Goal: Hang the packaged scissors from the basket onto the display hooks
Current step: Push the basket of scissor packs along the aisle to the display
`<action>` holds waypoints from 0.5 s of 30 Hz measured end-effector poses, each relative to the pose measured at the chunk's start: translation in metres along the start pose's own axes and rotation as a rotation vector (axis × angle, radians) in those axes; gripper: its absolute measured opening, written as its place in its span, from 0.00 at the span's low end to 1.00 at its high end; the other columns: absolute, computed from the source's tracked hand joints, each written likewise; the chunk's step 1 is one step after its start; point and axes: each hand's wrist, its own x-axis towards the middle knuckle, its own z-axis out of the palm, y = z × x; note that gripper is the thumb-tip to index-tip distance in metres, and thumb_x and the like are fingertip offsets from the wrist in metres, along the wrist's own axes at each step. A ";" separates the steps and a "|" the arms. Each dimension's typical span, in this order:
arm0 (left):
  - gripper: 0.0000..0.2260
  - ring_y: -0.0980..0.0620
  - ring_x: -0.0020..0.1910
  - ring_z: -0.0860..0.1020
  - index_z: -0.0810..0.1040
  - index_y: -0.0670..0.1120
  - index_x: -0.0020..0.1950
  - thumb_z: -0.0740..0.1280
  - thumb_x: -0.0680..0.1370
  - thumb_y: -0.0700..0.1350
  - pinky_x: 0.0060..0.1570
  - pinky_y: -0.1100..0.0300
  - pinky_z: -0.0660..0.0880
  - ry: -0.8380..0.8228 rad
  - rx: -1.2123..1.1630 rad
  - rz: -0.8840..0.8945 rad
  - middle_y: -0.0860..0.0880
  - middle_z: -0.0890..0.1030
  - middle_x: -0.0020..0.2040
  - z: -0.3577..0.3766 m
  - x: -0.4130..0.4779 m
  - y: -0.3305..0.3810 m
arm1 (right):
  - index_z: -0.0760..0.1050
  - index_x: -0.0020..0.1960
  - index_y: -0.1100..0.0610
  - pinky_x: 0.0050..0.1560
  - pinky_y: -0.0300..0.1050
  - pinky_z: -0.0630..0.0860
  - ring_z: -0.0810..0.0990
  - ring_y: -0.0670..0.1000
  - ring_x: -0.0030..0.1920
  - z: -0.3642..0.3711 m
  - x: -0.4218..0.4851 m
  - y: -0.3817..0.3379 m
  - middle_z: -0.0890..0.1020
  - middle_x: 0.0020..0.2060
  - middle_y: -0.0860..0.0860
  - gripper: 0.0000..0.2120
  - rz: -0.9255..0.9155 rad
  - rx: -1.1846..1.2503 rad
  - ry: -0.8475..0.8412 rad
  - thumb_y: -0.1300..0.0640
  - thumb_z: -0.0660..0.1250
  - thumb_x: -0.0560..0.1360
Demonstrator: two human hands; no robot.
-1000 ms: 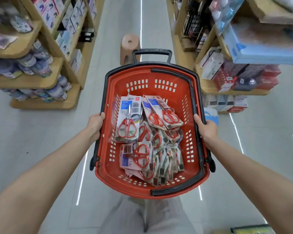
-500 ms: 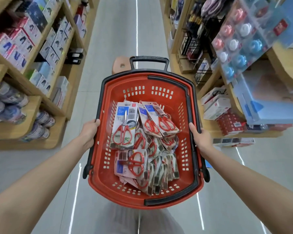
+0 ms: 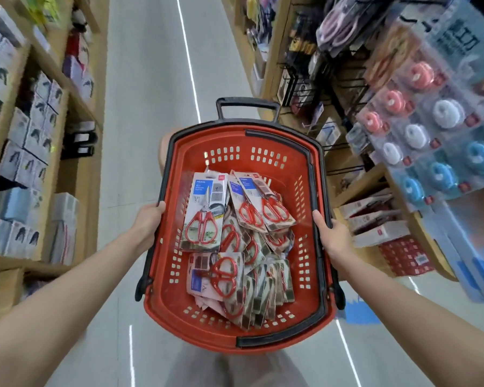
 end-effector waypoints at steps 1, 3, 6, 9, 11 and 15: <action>0.16 0.46 0.40 0.81 0.74 0.40 0.59 0.55 0.83 0.50 0.37 0.55 0.76 -0.012 0.010 0.004 0.43 0.82 0.45 0.003 0.015 0.015 | 0.77 0.53 0.61 0.57 0.56 0.76 0.81 0.58 0.48 0.005 0.012 -0.009 0.83 0.48 0.56 0.28 0.002 0.003 -0.004 0.35 0.61 0.74; 0.16 0.47 0.40 0.81 0.74 0.40 0.59 0.56 0.83 0.51 0.36 0.55 0.76 -0.035 0.034 0.019 0.44 0.81 0.44 0.009 0.045 0.047 | 0.77 0.54 0.62 0.55 0.54 0.77 0.81 0.58 0.49 0.014 0.042 -0.029 0.83 0.49 0.58 0.32 0.021 0.012 0.025 0.33 0.61 0.73; 0.15 0.47 0.39 0.81 0.73 0.42 0.58 0.57 0.82 0.51 0.37 0.55 0.76 -0.031 0.050 0.039 0.45 0.81 0.42 0.021 0.087 0.087 | 0.76 0.58 0.63 0.55 0.55 0.78 0.81 0.59 0.51 0.028 0.086 -0.059 0.82 0.51 0.58 0.43 0.034 0.034 0.021 0.25 0.59 0.65; 0.13 0.48 0.38 0.80 0.72 0.42 0.58 0.57 0.82 0.50 0.37 0.54 0.75 -0.017 0.071 0.027 0.44 0.81 0.44 0.034 0.130 0.120 | 0.76 0.59 0.63 0.56 0.57 0.78 0.82 0.59 0.52 0.042 0.141 -0.079 0.83 0.52 0.58 0.56 0.019 0.043 0.019 0.17 0.54 0.53; 0.15 0.47 0.39 0.79 0.73 0.39 0.61 0.57 0.83 0.49 0.42 0.52 0.76 -0.024 0.063 0.017 0.41 0.81 0.50 0.042 0.161 0.139 | 0.75 0.63 0.62 0.58 0.56 0.77 0.80 0.59 0.56 0.047 0.172 -0.096 0.81 0.57 0.58 0.53 0.038 0.024 -0.007 0.19 0.56 0.57; 0.16 0.45 0.43 0.79 0.72 0.39 0.65 0.57 0.83 0.48 0.46 0.51 0.74 -0.021 0.052 0.003 0.38 0.79 0.56 0.057 0.218 0.173 | 0.72 0.66 0.61 0.61 0.56 0.74 0.78 0.59 0.59 0.055 0.210 -0.146 0.79 0.61 0.58 0.46 0.068 0.005 -0.020 0.25 0.60 0.65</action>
